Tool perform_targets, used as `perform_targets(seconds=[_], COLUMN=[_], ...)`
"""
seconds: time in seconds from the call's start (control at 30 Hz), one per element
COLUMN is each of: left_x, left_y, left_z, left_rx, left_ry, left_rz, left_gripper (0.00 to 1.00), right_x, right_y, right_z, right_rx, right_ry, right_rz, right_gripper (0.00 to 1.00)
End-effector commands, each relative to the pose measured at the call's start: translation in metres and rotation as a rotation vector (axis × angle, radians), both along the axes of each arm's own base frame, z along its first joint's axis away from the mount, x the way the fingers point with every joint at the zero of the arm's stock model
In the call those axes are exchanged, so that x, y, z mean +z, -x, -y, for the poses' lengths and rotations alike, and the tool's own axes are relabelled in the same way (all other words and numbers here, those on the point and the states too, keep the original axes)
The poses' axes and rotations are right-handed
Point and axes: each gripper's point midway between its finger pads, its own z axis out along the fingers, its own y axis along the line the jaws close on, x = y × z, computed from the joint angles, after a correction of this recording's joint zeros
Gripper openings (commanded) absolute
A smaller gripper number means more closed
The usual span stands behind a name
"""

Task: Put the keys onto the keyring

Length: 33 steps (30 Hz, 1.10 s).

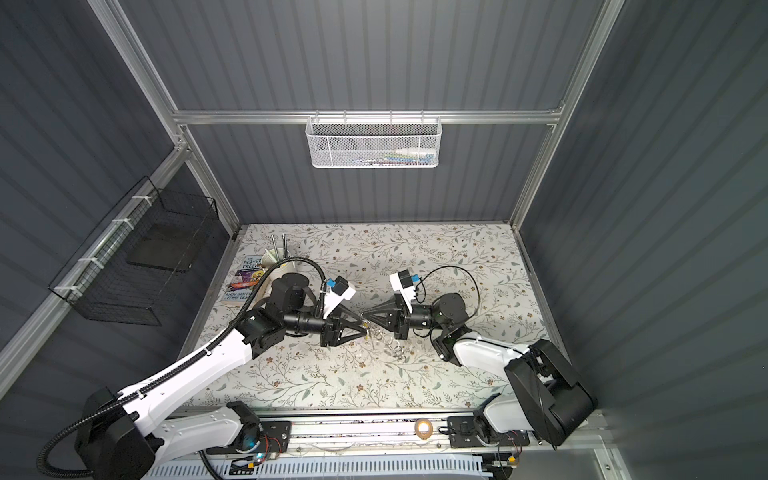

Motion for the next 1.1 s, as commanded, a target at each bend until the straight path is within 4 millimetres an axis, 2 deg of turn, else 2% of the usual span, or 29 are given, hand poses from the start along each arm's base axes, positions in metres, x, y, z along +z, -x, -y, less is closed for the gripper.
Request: perform_targets(seconds=[0.0,0.07,0.4,0.57,0.67,0.83,1.07], left_x=[0.006,0.006,-0.001,-0.003,-0.004,-0.001,0.012], left_y=[0.006,0.004,-0.006,-0.008,-0.007,-0.007,0.000], left_z=[0.005,0.005,0.006,0.005,0.003,0.002,-0.008], left_rx=[-0.027,-0.019,0.026,0.042,0.047,0.052,0.066], left_ry=[0.046,0.047,0.019,0.003,-0.001,-0.006,-0.001], left_rz=[0.024,0.030,0.023,0.023,0.024,0.021,0.056], left_gripper=[0.47,0.45,0.14,0.04,0.00,0.00,0.00], right_x=[0.010,0.012,0.009,0.009,0.010,0.007,0.000], right_y=[0.003,0.003,0.005,0.006,0.005,0.004,0.003], right_z=[0.000,0.000,0.000,0.001,0.001,0.000,0.001], right_rx=[0.012,0.014,0.024,0.023,0.021,0.018,-0.003], right_ry=[-0.042,-0.045,-0.051,-0.054,-0.055,-0.044,-0.014], right_rz=[0.028,0.027,0.010,0.009,0.013,0.015,0.018], right_gripper=[0.00,0.00,0.00,0.00,0.00,0.00,0.00])
